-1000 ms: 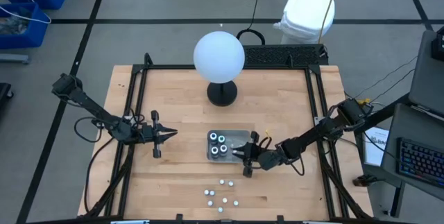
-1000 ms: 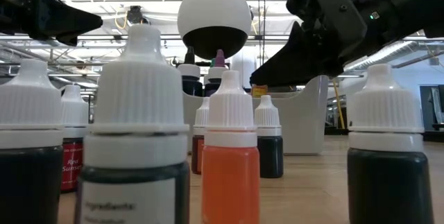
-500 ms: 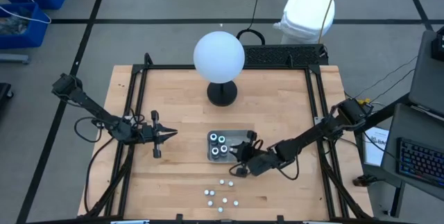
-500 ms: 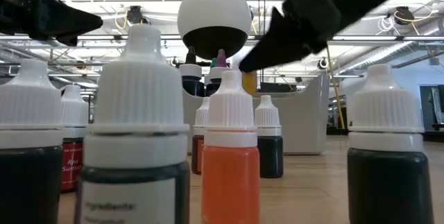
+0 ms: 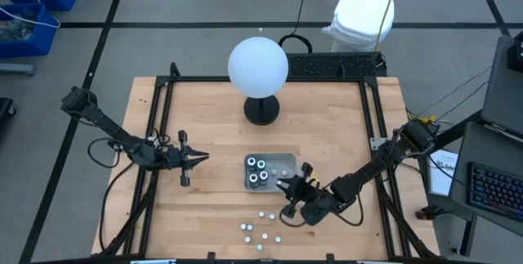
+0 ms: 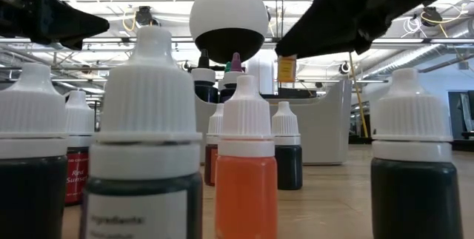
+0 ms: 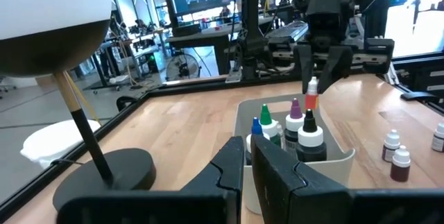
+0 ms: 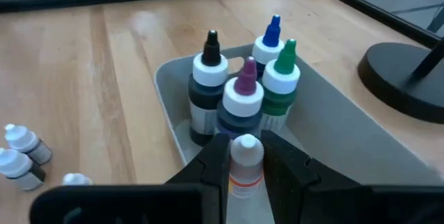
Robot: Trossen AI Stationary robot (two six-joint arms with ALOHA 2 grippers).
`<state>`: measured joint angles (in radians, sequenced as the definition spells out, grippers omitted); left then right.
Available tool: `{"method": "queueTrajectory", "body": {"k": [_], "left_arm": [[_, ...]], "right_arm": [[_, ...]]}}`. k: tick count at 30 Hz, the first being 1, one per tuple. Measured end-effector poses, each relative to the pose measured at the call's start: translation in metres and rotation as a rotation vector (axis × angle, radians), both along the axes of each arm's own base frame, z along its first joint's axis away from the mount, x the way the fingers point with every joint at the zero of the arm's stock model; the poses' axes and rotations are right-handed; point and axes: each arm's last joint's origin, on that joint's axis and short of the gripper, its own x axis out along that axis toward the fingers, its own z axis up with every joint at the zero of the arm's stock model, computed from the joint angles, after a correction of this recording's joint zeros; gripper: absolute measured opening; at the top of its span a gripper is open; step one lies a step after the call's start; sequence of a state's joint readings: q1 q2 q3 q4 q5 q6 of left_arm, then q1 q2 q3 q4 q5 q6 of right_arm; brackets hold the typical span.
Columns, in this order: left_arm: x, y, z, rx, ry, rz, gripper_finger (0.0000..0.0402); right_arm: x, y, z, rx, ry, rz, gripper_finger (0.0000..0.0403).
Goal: Pick & Place food coloring
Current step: Put the small orange food coloring bottle into the gray bin
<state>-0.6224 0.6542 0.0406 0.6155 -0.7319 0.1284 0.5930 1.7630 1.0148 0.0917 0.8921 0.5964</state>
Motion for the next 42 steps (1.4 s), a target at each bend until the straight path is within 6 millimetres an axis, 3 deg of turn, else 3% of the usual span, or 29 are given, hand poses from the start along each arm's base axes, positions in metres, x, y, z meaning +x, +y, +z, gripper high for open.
{"method": "queueTrajectory", "body": {"k": [12, 42], "left_arm": [[0.0, 0.0, 0.0, 0.049, 0.005, 0.002, 0.0037], [0.0, 0.0, 0.0, 0.045, 0.004, 0.002, 0.0037]], "right_arm": [[-0.01, -0.012, -0.02, -0.008, 0.046, -0.021, 0.0055], [-0.007, -0.012, -0.017, -0.02, 0.023, -0.005, 0.0058]]}}
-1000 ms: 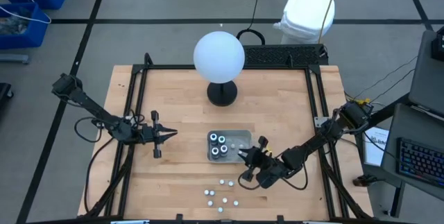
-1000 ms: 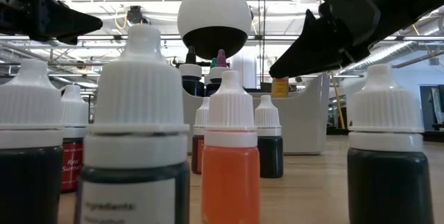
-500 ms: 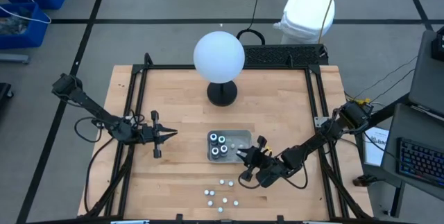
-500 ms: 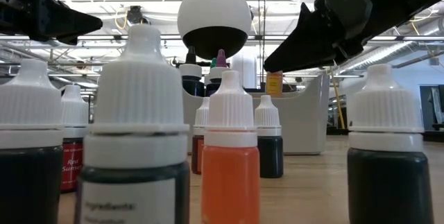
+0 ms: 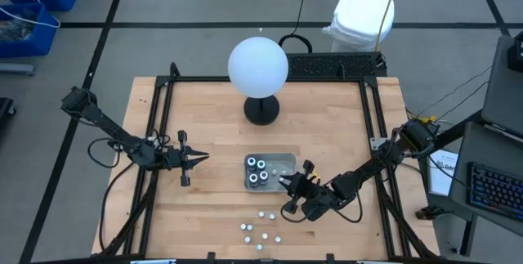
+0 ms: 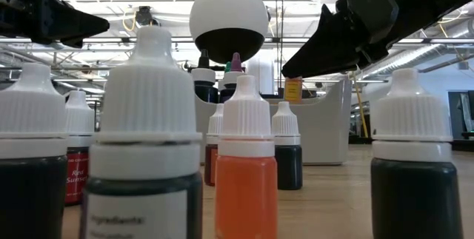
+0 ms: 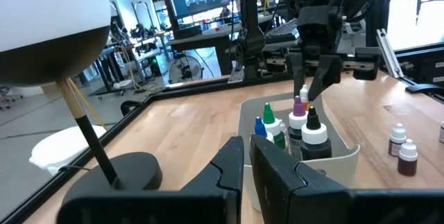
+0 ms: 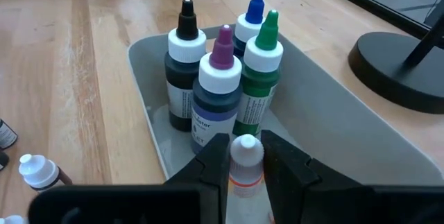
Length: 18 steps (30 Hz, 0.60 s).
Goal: Pick & Place food coloring
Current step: Put the small orange food coloring bottle into the gray bin
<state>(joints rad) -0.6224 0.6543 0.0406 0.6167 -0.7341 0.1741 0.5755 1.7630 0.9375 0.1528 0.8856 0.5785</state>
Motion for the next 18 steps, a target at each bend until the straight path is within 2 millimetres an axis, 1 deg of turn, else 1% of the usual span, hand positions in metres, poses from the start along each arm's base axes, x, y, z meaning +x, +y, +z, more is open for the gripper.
{"method": "queueTrajectory", "body": {"k": [15, 18], "left_arm": [[0.0, 0.0, 0.0, 0.0, 0.0, 0.0, 0.0037], [0.0, 0.0, 0.0, -0.004, -0.001, 0.0, 0.0037]], "right_arm": [[0.0, 0.0, -0.0002, -0.019, 0.01, 0.011, 0.0059], [0.0008, -0.0002, -0.0038, -0.026, 0.02, 0.009, 0.0059]]}}
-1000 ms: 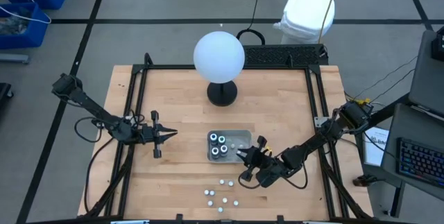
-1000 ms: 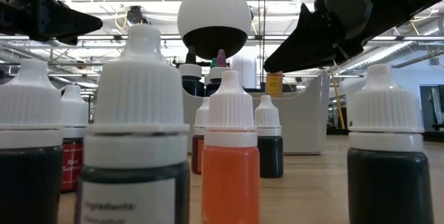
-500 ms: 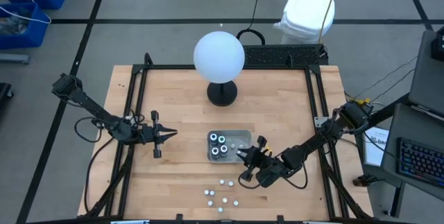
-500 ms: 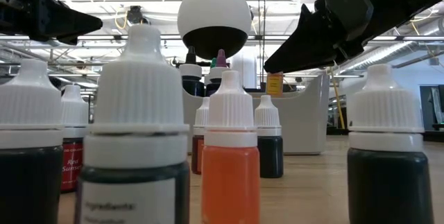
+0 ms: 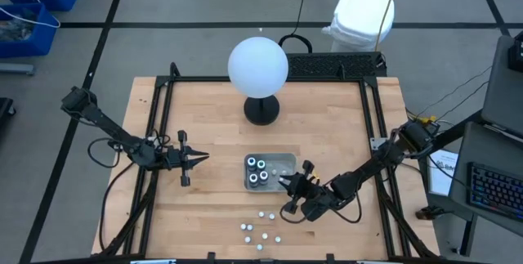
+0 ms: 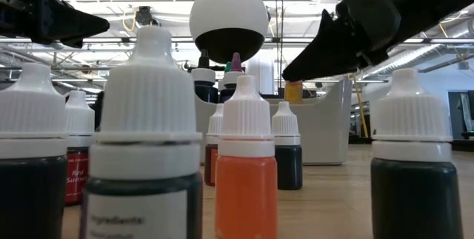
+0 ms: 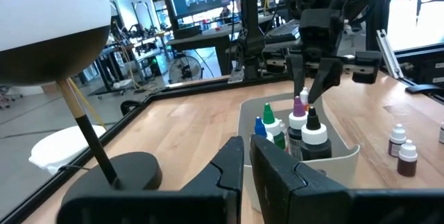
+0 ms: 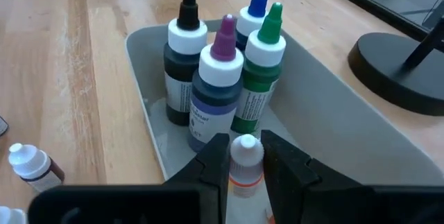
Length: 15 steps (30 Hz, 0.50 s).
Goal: Pick & Place food coloring
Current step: Put the small orange food coloring bottle into the gray bin
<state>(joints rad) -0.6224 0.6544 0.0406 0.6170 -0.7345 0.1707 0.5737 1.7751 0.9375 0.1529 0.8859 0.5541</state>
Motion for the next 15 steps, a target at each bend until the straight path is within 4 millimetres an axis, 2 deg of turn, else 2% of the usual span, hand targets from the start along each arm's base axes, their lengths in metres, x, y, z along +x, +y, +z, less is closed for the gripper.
{"method": "queueTrajectory", "body": {"k": [7, 15], "left_arm": [[0.0, 0.0, 0.0, 0.001, -0.001, -0.001, 0.0037], [0.0, 0.0, 0.0, 0.003, 0.0, -0.001, 0.0037]], "right_arm": [[0.013, -0.011, -0.009, 0.024, -0.029, -0.049, 0.0059], [0.017, -0.017, -0.009, 0.055, -0.018, -0.033, 0.0059]]}}
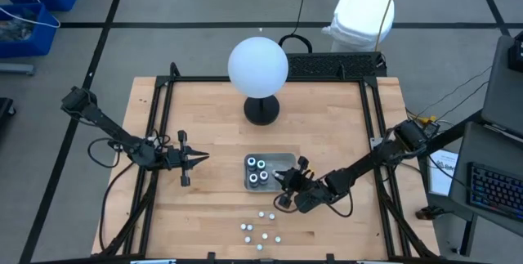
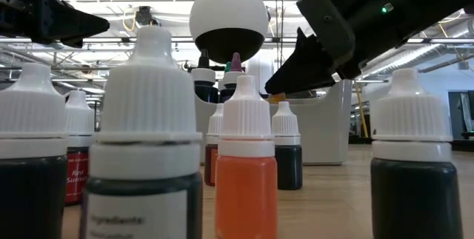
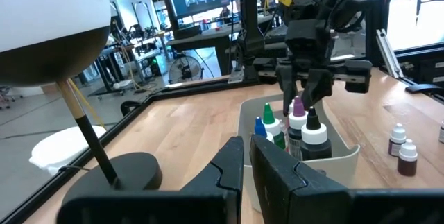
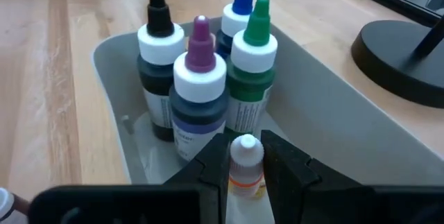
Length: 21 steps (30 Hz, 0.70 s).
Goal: Pick & Place food coloring
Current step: Put the small orange food coloring bottle into the gray bin
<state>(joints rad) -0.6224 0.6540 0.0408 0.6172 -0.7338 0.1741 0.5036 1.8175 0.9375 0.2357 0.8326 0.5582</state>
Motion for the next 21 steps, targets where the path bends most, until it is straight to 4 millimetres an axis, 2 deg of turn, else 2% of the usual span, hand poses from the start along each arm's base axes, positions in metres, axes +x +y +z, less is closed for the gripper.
{"method": "queueTrajectory", "body": {"k": [21], "left_arm": [[0.0, 0.0, 0.0, 0.001, 0.0, -0.001, 0.0037]], "right_arm": [[-0.0012, 0.0033, -0.0003, 0.015, 0.009, 0.028, 0.0059]]}}
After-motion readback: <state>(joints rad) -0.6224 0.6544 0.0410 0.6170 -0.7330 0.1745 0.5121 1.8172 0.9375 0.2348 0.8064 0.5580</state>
